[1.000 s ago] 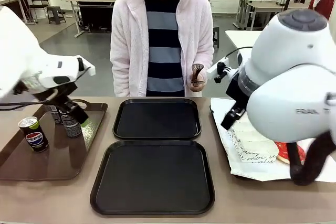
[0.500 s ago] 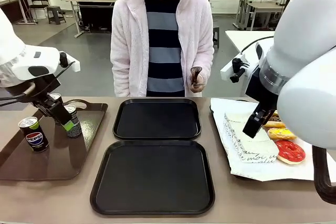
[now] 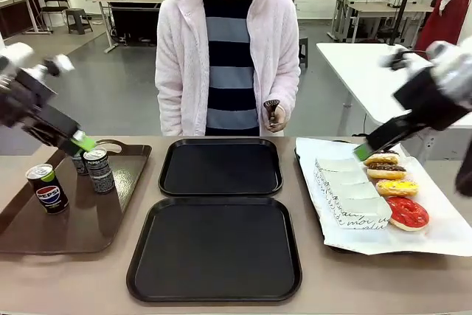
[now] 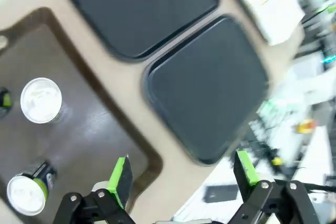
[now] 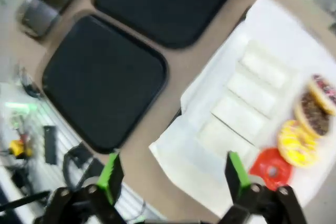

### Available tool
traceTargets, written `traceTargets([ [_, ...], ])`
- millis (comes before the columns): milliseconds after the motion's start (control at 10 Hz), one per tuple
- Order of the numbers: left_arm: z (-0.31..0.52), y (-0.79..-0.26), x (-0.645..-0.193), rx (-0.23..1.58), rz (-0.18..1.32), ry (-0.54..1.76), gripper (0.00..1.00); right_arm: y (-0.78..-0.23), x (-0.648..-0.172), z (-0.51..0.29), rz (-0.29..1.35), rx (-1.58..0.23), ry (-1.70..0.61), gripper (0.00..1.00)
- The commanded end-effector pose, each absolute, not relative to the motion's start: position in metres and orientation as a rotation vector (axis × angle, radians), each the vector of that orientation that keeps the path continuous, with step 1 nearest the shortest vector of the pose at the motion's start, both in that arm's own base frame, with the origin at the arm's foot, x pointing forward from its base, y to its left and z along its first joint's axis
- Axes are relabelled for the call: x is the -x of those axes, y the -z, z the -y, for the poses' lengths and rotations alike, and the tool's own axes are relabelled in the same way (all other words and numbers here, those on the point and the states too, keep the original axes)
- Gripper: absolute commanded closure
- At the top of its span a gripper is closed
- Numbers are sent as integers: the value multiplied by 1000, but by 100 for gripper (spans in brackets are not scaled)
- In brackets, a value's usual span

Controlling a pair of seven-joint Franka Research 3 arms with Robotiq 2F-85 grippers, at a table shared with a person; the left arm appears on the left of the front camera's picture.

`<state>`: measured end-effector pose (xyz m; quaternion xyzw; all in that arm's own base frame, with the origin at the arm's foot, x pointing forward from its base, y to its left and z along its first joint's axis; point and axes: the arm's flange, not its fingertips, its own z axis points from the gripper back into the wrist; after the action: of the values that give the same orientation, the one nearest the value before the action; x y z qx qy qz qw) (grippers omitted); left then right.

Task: Set up donuts and drinks on trays.
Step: Pick up one Pepsi coke and place it on the Flat Tray.

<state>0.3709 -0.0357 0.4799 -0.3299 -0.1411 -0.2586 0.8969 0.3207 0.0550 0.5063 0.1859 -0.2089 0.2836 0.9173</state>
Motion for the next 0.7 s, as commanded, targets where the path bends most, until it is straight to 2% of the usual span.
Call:
traceTargets([
  [0, -6, -486, -379, 1325, 219, 242, 0, -503, -304, 15, 499, -1006, -231, 0],
  [200, -57, -493, -367, 1424, 238, 179, 0, -501, -289, 83, 517, -1147, -93, 0],
  [600, -142, -489, -342, 1380, 329, 60, 0, -504, -228, 192, 552, -1188, 99, 0],
])
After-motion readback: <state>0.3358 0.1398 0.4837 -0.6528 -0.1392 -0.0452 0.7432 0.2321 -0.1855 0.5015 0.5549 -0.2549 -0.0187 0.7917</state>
